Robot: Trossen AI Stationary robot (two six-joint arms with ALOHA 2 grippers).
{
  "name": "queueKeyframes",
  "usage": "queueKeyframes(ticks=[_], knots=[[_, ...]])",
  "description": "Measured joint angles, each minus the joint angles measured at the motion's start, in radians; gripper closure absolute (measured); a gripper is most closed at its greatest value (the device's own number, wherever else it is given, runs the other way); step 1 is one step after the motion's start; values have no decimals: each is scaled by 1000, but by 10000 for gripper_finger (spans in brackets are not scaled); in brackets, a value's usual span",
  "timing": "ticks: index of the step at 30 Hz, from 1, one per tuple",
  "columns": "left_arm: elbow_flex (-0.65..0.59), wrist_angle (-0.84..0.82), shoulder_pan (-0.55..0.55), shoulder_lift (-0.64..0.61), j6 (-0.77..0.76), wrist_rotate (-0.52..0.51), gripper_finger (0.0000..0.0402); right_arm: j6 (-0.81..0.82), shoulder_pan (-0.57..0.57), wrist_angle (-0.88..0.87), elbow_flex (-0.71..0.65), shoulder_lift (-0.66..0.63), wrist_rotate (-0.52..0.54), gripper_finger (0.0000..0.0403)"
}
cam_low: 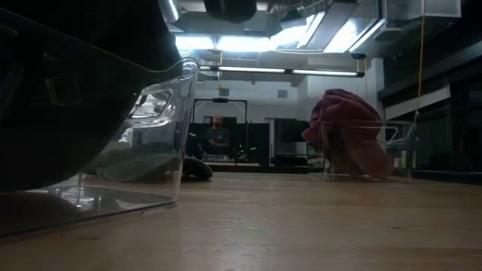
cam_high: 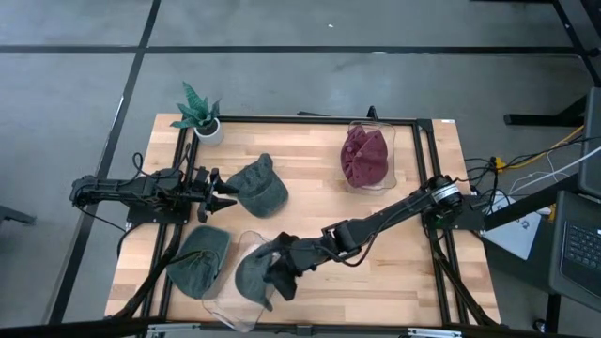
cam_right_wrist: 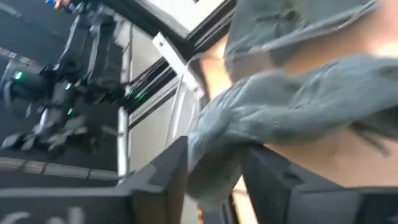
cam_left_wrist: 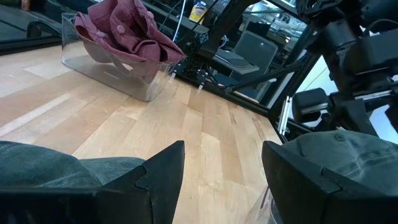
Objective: Pick & Place hat
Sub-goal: Put the top right black cap into the bottom transparent bin
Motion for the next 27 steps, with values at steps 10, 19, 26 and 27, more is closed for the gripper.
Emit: queueKeyframes(ticks=[10,19,26,27], knots=[[0,0,0,0,0,0,192,-24,0,-61,0,0,-357,156],[0,0,0,0,0,0,192,-147,35,-335,0,0,-262,152],[0,0,0,0,0,0,192,-125,72,-392,0,0,-60,175],[0,0,0,0,0,0,192,-91,65,-384,0,0,-36,179]])
